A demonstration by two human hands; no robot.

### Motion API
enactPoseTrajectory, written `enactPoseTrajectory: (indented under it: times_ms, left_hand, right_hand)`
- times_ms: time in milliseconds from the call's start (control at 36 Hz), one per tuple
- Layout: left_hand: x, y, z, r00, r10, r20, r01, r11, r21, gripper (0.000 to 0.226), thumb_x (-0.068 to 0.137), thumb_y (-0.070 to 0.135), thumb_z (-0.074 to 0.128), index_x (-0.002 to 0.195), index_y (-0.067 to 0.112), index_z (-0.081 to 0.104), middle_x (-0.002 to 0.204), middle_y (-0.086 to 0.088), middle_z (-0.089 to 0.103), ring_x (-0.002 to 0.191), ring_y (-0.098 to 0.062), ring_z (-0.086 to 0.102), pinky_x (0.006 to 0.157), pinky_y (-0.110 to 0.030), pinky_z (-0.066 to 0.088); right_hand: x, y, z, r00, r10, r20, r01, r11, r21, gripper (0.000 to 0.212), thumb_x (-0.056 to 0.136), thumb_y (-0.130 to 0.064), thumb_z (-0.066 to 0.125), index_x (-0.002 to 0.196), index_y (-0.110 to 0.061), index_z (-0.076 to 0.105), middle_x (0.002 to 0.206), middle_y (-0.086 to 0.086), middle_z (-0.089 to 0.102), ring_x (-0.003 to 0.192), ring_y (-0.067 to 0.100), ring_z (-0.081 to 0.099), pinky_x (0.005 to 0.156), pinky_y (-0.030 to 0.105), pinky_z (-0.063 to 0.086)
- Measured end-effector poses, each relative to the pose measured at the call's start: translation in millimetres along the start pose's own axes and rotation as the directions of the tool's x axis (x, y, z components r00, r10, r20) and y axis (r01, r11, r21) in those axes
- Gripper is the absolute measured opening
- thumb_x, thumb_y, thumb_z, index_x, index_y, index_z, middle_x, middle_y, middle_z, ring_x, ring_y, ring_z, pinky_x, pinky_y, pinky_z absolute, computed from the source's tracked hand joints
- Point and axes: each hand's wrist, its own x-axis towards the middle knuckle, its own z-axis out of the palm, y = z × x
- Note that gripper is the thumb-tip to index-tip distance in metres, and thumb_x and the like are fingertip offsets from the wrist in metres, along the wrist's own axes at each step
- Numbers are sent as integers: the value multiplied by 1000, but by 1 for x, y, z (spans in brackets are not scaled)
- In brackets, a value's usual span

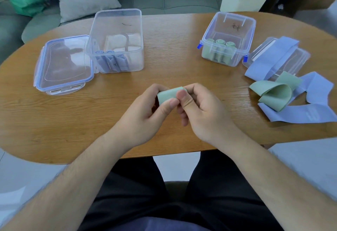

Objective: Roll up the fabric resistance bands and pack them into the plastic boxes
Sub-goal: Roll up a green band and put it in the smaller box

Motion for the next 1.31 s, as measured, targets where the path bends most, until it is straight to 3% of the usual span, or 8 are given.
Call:
enactPoseTrajectory:
  times_ms: [250,556,667,778,917,1056,1167,1306]
  left_hand:
    - [-2,10,9,998,-22,-64,17,996,-83,32,100,44,54,96,14,64,73,-13,64,64,-32,56,58,-49,45]
    - [0,8,4,994,-112,14,112,964,-241,39,93,54,53,104,18,66,69,7,57,62,-18,50,60,-40,45]
    - [0,9,4,999,-42,6,42,984,-172,31,97,50,52,105,24,65,68,-8,56,61,-29,50,56,-43,44]
    - [0,13,7,999,7,-39,-13,991,-133,25,99,45,51,108,26,65,69,4,58,62,-24,53,56,-41,46]
    - [8,13,22,995,33,-97,-44,993,-113,21,102,41,55,120,30,58,98,18,66,89,-12,65,74,-21,49]
    - [35,24,46,995,68,-70,-77,987,-139,26,97,37,57,123,35,54,107,18,66,92,-11,63,76,-16,47]
    - [67,29,67,994,89,-56,-97,983,-156,27,99,30,60,125,28,57,103,16,66,81,-13,61,71,-17,46]
    - [107,30,94,995,94,-37,-97,988,-120,51,93,34,69,137,28,43,120,19,58,102,-5,58,85,-16,46]
  right_hand:
    - [-6,2,7,996,-63,-67,63,998,7,35,104,-39,44,95,-10,63,68,-8,61,59,5,57,57,28,49]
    - [-2,-5,1,993,-70,-93,62,994,-87,29,103,-39,50,96,-14,63,70,-3,62,65,17,59,62,35,48]
    - [-4,-5,-1,993,-78,-93,68,991,-113,29,103,-39,48,93,-14,61,67,-4,60,58,12,55,59,34,47]
    - [-4,-10,-6,995,-75,-67,66,990,-122,29,103,-40,49,98,-16,64,70,-1,64,61,11,59,58,32,48]
    - [3,-22,-33,998,67,2,-67,998,22,24,100,-28,60,122,-19,66,91,-2,73,64,0,63,62,18,51]
    - [14,-25,-71,986,163,-34,-157,978,140,33,95,-15,68,128,-12,65,91,12,75,73,22,72,83,42,62]
    - [26,-25,-105,975,207,-75,-195,970,144,24,92,-14,71,116,-10,71,92,16,75,78,22,73,86,39,61]
    - [52,-30,-148,977,154,-150,-173,977,-124,24,91,-14,74,114,-10,71,88,10,77,78,23,75,86,40,61]
